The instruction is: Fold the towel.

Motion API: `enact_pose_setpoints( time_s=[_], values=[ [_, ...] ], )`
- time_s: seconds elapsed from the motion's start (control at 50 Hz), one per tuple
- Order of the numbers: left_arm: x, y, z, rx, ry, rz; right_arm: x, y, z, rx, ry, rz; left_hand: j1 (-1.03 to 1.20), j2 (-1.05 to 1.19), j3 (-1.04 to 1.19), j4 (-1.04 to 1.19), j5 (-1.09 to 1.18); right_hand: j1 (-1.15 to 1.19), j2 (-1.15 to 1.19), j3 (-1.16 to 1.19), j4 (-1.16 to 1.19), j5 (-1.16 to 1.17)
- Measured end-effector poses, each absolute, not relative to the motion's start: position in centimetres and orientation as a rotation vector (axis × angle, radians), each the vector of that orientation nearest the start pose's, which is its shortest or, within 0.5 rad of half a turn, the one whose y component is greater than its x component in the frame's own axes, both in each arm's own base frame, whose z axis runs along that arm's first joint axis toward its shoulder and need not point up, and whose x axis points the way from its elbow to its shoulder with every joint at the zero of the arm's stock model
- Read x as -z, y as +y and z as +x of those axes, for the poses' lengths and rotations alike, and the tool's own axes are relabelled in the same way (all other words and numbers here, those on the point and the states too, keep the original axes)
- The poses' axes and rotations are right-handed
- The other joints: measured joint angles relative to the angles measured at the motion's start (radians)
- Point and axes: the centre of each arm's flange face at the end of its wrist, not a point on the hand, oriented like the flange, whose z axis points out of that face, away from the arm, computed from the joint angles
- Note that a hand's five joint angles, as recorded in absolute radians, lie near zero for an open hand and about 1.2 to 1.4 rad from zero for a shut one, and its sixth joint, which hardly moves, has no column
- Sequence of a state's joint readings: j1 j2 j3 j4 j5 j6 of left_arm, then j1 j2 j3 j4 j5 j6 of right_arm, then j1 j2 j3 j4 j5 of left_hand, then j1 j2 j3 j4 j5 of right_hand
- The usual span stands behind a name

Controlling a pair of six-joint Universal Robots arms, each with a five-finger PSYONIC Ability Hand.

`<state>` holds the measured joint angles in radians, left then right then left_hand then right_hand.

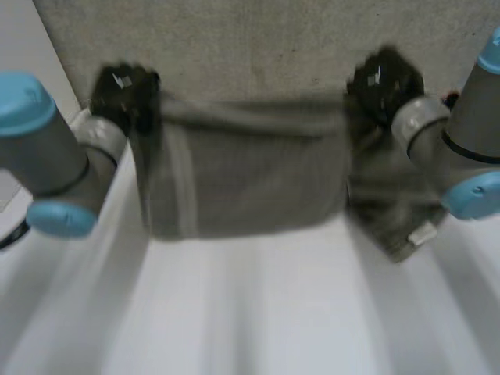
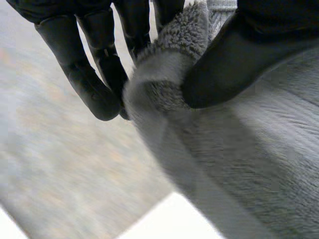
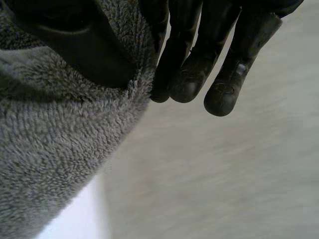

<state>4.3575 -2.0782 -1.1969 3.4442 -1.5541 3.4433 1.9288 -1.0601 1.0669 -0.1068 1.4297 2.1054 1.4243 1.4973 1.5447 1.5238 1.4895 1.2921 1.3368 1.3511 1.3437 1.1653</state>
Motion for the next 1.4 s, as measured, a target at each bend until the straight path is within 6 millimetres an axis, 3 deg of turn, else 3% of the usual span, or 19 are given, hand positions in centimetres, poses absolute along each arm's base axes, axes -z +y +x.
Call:
enact_pose_setpoints(
  time_s=[0.06,0.1,0.18,0.26,0.36,0.48,0.56,0.66,0.72,0.76,0.8,0.92,1.04,1.12,1.28,1.4],
  values=[
    [-30.8,-37.9,-27.1,2.587,1.795,0.548,-31.4,-36.1,29.6,2.848,1.474,-1.568,0.0,0.0,0.0,0.003,0.0,0.0,0.0,0.0,0.0,0.0],
    [-34.7,-38.4,-26.5,2.736,1.649,0.428,-34.1,-35.7,30.5,3.032,1.201,-1.439,0.0,0.01,0.0,0.003,0.001,0.0,0.0,0.0,0.0,0.0],
    [-39.3,-37.5,-25.3,2.908,1.5,0.302,-36.2,-34.0,31.0,3.032,1.029,-1.364,0.001,0.01,0.001,0.003,0.005,0.0,0.007,0.0,0.0,0.0],
    [-40.5,-36.6,-24.3,2.965,1.491,0.27,-36.2,-32.5,30.8,2.883,1.081,-1.376,0.001,0.01,0.001,0.003,0.005,0.0,0.009,0.001,0.0,0.0],
    [-36.3,-36.4,-23.8,2.858,1.709,0.349,-33.5,-31.1,30.4,2.566,1.328,-1.464,0.001,0.01,0.001,0.003,0.005,0.0,0.009,0.001,0.0,0.0],
    [-28.1,-35.7,-23.2,2.592,2.049,0.458,-28.1,-29.6,29.7,2.1,1.656,-1.638,0.001,0.01,0.001,0.003,0.005,0.0,0.009,0.001,0.0,0.0],
    [-23.6,-34.8,-22.5,2.418,2.19,0.508,-24.4,-28.7,29.2,1.799,1.816,-1.776,0.001,0.01,0.002,0.003,0.005,0.0,0.009,0.001,0.0,0.0],
    [-20.4,-33.9,-21.7,2.265,2.248,0.575,-20.6,-27.8,28.6,1.481,1.924,-1.927,0.001,0.01,0.002,0.003,0.005,0.0,0.009,0.001,0.0,0.0],
    [-19.1,-33.4,-21.5,2.197,2.262,0.627,-18.7,-27.5,28.5,1.327,1.955,-1.992,0.001,0.01,0.002,0.003,0.005,-0.096,-0.155,-0.163,-0.141,-0.142],
    [-18.6,-33.1,-21.5,2.173,2.266,0.651,-17.9,-27.6,28.6,1.29,1.963,-2.005,0.002,0.01,0.002,0.003,0.005,-0.371,-0.414,-0.429,-0.403,-0.408],
    [-18.4,-32.9,-21.6,2.162,2.266,0.67,-17.6,-28.1,28.9,1.315,1.975,-1.978,0.002,0.01,0.002,0.003,0.005,-0.63,-0.436,-0.68,-0.669,-0.688],
    [-18.8,-32.8,-21.8,2.177,2.253,0.677,-18.9,-29.2,29.4,1.527,2.009,-1.73,0.005,0.01,0.002,0.003,0.005,-0.989,-0.436,-1.053,-1.055,-1.086],
    [-19.5,-32.9,-21.8,2.204,2.233,0.661,-21.6,-28.5,28.6,1.726,1.996,-1.433,0.005,0.01,0.002,0.003,0.005,-1.054,-0.436,-1.097,-1.087,-1.105],
    [-19.7,-32.9,-21.8,2.21,2.23,0.656,-21.9,-27.4,27.6,1.786,2.019,-1.319,0.005,0.01,0.002,0.003,0.005,-1.054,-0.436,-1.097,-1.087,-1.105],
    [-19.6,-32.8,-21.7,2.202,2.238,0.653,-20.7,-25.6,23.8,1.791,2.242,-1.117,0.005,0.01,0.002,0.003,0.005,-1.036,-0.436,-1.089,-1.08,-1.091],
    [-19.4,-32.7,-21.7,2.198,2.243,0.652,-18.7,-23.7,21.5,1.714,2.387,-0.993,0.005,0.01,0.002,0.003,0.005,-0.963,-0.436,-1.024,-1.016,-0.996]
  ],
)
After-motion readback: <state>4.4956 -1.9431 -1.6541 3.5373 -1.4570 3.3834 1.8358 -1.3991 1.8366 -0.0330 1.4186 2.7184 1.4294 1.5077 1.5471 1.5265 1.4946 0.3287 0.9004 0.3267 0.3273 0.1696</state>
